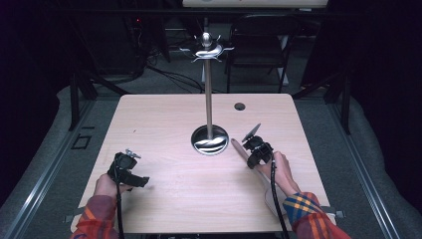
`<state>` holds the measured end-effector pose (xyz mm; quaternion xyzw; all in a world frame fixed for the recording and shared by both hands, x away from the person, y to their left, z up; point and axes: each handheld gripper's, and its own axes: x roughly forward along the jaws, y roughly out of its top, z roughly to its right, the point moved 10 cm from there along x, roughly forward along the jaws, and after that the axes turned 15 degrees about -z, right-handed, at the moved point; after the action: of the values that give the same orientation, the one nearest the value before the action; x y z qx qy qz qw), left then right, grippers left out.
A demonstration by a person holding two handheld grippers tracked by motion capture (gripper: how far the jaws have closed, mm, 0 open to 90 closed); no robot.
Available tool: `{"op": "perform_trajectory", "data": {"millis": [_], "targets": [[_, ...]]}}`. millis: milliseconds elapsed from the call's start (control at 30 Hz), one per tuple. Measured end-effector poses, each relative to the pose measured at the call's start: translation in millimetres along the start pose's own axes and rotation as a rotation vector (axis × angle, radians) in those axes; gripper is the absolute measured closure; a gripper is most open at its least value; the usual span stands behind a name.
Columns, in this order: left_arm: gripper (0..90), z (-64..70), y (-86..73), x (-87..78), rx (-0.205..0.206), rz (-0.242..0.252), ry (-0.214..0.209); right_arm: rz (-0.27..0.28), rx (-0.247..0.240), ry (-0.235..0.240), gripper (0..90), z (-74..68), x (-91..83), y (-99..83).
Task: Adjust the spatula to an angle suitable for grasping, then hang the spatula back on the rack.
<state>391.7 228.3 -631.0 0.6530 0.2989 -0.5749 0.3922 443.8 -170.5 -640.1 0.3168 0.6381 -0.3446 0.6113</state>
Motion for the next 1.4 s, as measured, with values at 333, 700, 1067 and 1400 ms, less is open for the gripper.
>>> {"op": "perform_trajectory", "data": {"millis": [333, 700, 1067, 1400], "targets": [[15.8, -0.1, -0.4, 0.0, 0.002, -0.001, 0.003, -0.007, 0.005, -0.018, 75.3, -0.2, 0.4, 0.2], [15.8, -0.4, -0.5, -0.3, 0.003, -0.001, 0.005, 0.040, 0.054, 0.036, 77.3, 0.4, -11.3, 1.1], [15.8, -0.4, -0.7, -0.6, 0.003, -0.002, 0.005, 0.105, 0.055, 0.056, 77.3, 3.2, -27.6, -4.1], [15.8, -0.4, -0.7, -0.5, 0.004, -0.002, 0.006, 0.146, 0.054, 0.049, 77.3, 3.3, -37.0, -4.0]]}}
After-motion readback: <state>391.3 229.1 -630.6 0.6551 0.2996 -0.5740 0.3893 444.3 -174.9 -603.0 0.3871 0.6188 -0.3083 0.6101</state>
